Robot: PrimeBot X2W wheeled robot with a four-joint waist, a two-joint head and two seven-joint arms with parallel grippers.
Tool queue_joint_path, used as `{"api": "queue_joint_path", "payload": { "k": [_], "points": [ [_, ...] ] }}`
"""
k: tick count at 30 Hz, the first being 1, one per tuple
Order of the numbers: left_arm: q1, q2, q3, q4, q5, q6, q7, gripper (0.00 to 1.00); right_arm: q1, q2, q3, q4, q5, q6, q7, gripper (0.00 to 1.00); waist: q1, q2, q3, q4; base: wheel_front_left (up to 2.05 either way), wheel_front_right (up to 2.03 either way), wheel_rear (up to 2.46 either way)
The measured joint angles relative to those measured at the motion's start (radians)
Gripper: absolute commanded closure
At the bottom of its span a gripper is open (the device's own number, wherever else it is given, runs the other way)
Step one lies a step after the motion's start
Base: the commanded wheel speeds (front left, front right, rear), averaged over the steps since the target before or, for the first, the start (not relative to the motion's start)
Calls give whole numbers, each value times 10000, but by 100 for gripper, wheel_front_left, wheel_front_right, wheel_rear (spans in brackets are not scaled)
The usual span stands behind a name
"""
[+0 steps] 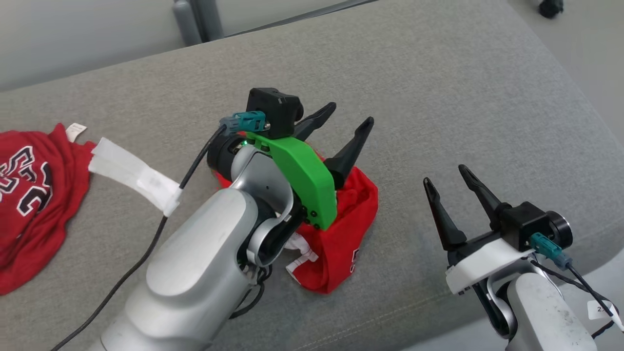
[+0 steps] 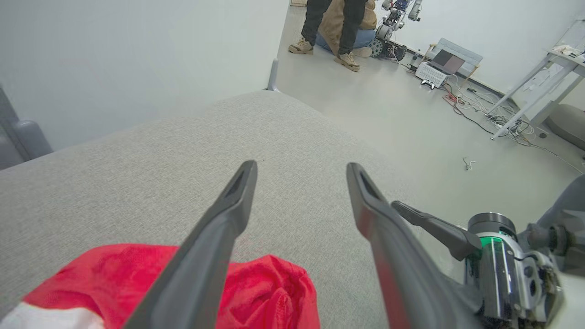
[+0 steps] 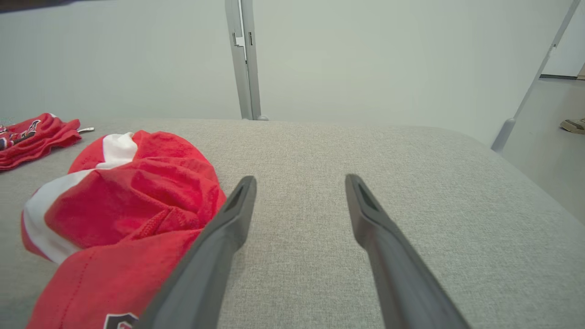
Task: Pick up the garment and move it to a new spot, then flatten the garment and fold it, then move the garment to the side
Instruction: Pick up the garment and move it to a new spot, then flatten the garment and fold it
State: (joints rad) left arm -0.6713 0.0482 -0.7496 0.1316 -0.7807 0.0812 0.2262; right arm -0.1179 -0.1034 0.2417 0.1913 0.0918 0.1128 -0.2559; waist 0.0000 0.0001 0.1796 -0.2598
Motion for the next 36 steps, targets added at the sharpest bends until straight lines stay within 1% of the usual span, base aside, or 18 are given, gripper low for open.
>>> {"api": "queue_joint_path", "payload": {
  "k": [2,8,11,17,18,24,30,36],
  "points": [
    [261,205,96,75,81,90,-105,0,68,2,61,-92,-73,0,0,0,0,0,-88,243,0,0,0],
    [1724,1457,468,568,614,270,-688,0,90,-13,454,-399,-380,4,0,0,0,0,-359,1009,0,0,0],
    [2302,1795,635,585,775,341,-1070,0,143,-61,738,-512,-510,10,0,0,0,0,-490,1408,0,0,0],
    [3478,2013,999,539,932,351,-1910,0,290,-17,1574,-445,-662,15,0,0,0,0,-729,2214,0,0,0],
    [3478,2013,999,539,932,351,-1910,0,290,-17,1574,-445,-662,15,0,0,0,0,-729,2214,0,0,0],
    [4324,2240,1505,516,991,384,-2663,0,793,23,2119,284,-665,102,2,0,0,0,-961,2959,0,0,0],
    [4862,2399,1879,230,1035,384,-3164,0,1191,-19,2157,1060,-658,102,2,0,0,0,-1171,3612,0,0,0],
    [5166,2573,2098,-75,1080,385,-3430,0,1232,-159,1875,1709,-648,100,10,0,1,0,-1264,4129,0,0,0]
  ]
}}
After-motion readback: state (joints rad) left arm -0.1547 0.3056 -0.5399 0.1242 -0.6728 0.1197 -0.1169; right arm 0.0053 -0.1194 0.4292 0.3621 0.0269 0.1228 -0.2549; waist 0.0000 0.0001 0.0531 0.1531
